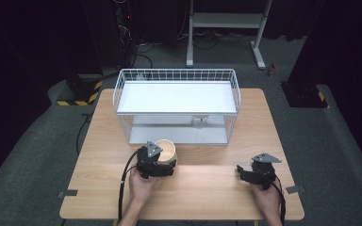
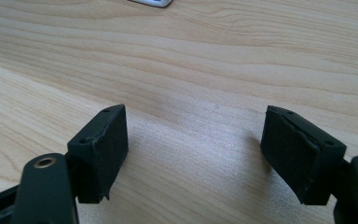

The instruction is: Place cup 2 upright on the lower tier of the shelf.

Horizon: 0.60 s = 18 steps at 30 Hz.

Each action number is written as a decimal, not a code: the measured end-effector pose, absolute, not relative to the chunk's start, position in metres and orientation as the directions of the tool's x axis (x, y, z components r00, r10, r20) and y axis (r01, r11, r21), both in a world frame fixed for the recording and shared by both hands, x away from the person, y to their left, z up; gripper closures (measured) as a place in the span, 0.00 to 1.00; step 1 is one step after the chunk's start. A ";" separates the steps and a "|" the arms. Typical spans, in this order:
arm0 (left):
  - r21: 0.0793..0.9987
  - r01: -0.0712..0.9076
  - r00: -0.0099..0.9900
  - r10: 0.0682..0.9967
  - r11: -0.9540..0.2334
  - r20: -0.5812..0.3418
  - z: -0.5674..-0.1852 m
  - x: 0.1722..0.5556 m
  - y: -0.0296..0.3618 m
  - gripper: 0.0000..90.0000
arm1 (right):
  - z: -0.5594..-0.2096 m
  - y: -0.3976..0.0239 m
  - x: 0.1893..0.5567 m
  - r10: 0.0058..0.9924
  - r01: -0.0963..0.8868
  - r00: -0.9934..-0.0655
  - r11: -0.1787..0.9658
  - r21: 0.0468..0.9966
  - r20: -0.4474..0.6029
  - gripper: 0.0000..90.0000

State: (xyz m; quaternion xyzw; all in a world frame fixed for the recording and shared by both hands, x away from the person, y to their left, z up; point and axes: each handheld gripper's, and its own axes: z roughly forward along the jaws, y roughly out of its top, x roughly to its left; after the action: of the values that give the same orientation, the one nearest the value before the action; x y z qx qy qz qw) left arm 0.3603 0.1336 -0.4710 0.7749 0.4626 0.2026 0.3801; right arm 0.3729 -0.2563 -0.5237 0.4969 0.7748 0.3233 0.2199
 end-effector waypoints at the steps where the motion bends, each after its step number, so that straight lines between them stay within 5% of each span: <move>1: 0.778 0.563 0.491 0.870 -0.279 -0.044 -0.471 0.360 0.133 0.10 | -0.524 -0.256 0.373 0.912 0.627 -0.410 0.299 0.720 -0.021 0.26; 18: 0.783 0.567 0.476 0.878 -0.256 -0.058 -0.460 0.374 0.138 0.10 | -0.524 -0.256 0.371 0.913 0.629 -0.407 0.295 0.719 -0.019 0.25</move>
State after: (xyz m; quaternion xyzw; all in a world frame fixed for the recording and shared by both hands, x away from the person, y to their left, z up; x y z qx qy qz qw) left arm 0.3736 0.1379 -0.4597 0.7667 0.4713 0.2003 0.3873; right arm 0.3713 -0.2564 -0.5237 0.4982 0.7741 0.3227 0.2201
